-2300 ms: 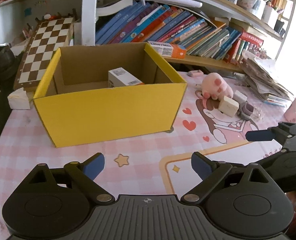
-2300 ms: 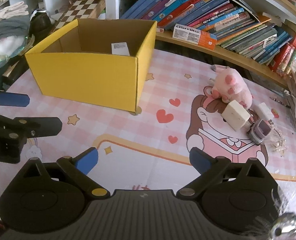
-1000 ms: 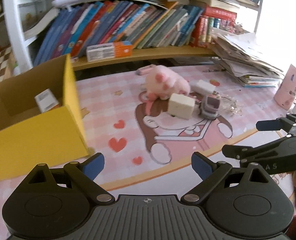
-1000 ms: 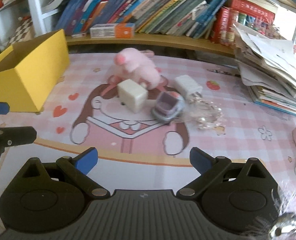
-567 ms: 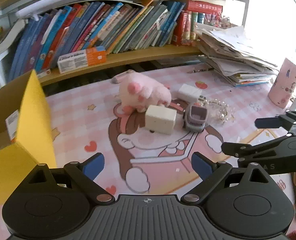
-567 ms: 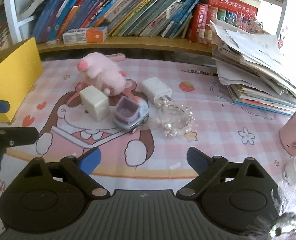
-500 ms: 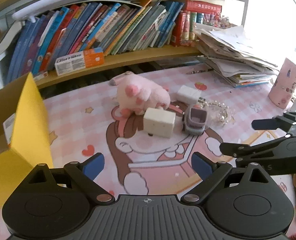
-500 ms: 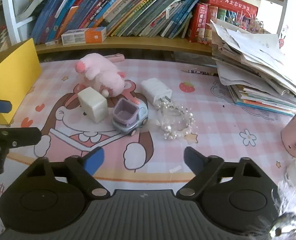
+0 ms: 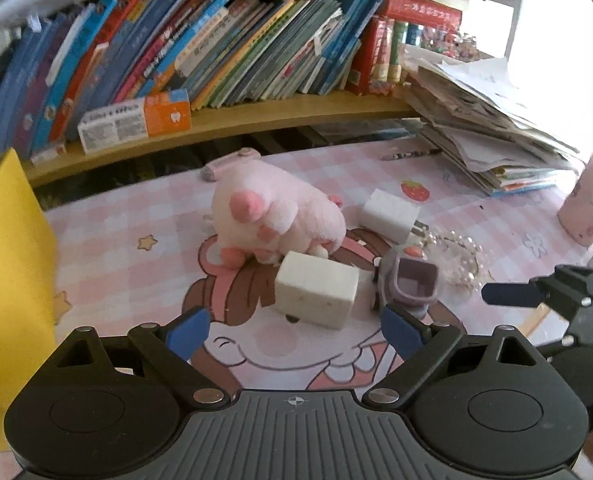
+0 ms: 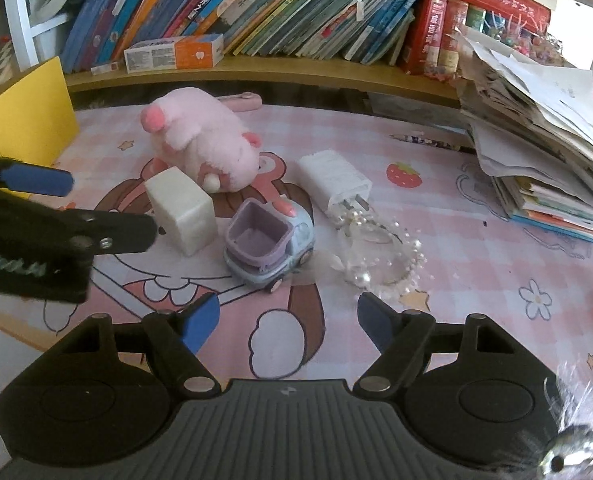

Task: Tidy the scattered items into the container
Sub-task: 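Withdraw both tools and move toward the white cube and toy car, then close the left gripper on the white cube while the right gripper grasps the lilac toy car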

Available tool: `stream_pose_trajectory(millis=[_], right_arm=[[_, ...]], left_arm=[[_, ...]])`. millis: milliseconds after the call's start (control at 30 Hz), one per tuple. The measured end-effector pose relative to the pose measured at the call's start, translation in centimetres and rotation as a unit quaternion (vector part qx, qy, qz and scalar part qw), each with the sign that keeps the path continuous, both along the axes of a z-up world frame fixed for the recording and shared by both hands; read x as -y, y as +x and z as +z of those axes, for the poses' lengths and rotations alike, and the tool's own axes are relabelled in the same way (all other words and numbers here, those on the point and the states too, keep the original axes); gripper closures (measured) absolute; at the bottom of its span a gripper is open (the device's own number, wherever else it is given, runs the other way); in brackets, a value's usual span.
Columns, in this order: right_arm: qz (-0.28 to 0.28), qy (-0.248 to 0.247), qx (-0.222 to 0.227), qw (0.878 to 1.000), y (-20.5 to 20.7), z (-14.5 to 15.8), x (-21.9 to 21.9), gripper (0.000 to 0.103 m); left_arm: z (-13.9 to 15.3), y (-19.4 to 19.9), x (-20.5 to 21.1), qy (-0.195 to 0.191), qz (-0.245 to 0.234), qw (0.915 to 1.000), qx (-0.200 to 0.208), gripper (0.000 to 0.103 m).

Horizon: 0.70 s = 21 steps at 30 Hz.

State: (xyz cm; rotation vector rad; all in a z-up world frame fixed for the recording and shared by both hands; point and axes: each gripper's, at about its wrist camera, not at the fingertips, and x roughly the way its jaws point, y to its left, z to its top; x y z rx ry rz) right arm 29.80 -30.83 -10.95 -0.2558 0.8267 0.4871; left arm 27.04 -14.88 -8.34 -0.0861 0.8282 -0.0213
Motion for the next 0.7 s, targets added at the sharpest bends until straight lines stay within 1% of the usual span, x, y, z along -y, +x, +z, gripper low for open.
stream_pose_trajectory(millis=[100,167,300,500,567,667,700], right_arm=[[0.007,0.000,0.004,1.000,0.5,-0.3,-0.4,0.027],[0.011,0.001,0.006,1.000,0.8,-0.5,-0.6,0.027],[0.019,-0.001,0.012,1.000,1.4,-0.9,-1.2,0.027],[0.022,-0.002,0.021,1.000,2.2,-1.2,-2.0,0.027],[0.022,-0.001,0.022,1.000,2.5,-1.3,-2.1,0.027],[0.022,-0.002,0.025,0.999,2.8,-1.4,-2.3,0.027],[0.023,-0.003,0.026,0.999,2.9,-1.5,-2.3,0.027]], left_arm=[[-0.6,1.1,-0.3,-0.019,0.006,0.9998,-0.006,0.013],[-0.9,1.7,-0.3,-0.024,0.007,0.9997,-0.007,0.014],[-1.5,2.9,0.1,-0.030,0.006,0.9994,-0.012,0.022],[-2.4,4.0,0.8,-0.036,0.006,0.9991,-0.021,0.023],[-2.7,4.2,0.9,-0.033,0.007,0.9991,-0.024,0.026],[-3.0,4.3,0.7,-0.031,0.012,0.9991,-0.028,0.036],[-3.1,4.4,0.5,-0.033,0.012,0.9990,-0.028,0.040]])
